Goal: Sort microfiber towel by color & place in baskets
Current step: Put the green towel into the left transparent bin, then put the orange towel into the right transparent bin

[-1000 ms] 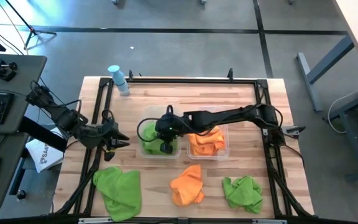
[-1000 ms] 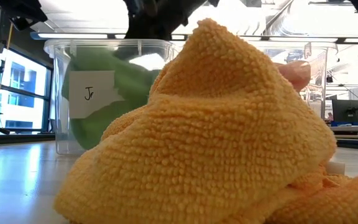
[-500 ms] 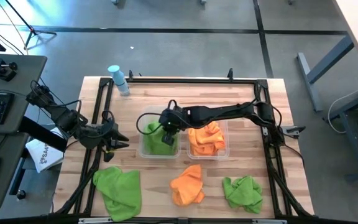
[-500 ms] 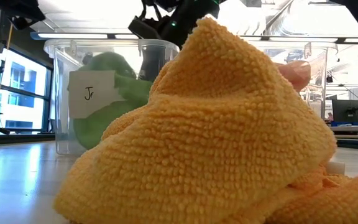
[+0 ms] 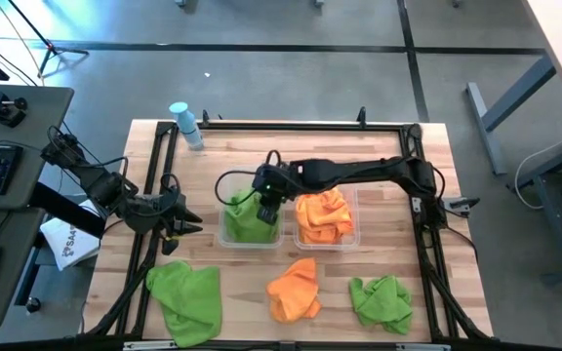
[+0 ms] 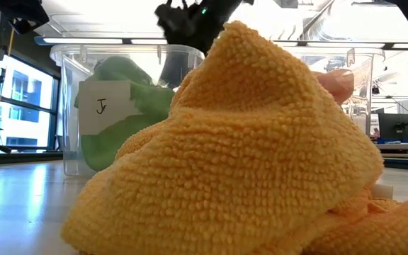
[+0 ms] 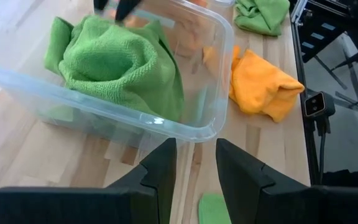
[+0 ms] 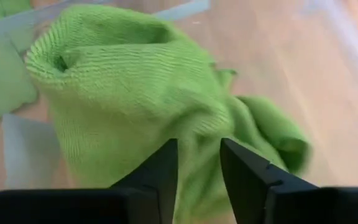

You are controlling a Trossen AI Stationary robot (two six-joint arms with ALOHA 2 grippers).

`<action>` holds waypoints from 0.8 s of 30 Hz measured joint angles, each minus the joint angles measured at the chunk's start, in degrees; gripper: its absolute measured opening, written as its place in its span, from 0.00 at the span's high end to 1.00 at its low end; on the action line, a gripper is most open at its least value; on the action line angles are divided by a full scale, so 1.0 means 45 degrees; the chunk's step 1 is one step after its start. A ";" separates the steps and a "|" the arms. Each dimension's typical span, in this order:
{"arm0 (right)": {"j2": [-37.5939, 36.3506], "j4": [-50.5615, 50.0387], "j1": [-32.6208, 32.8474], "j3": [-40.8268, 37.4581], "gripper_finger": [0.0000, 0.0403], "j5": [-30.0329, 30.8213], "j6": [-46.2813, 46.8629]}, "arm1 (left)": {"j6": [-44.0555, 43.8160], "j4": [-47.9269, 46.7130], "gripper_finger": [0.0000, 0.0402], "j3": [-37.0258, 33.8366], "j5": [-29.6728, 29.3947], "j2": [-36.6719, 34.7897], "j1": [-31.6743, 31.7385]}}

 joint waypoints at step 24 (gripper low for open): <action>-0.6684 -0.3909 0.3052 -0.3664 0.97 0.4917 0.4637 | -0.0426 0.0955 0.75 -0.0004 0.0004 0.1474 0.0004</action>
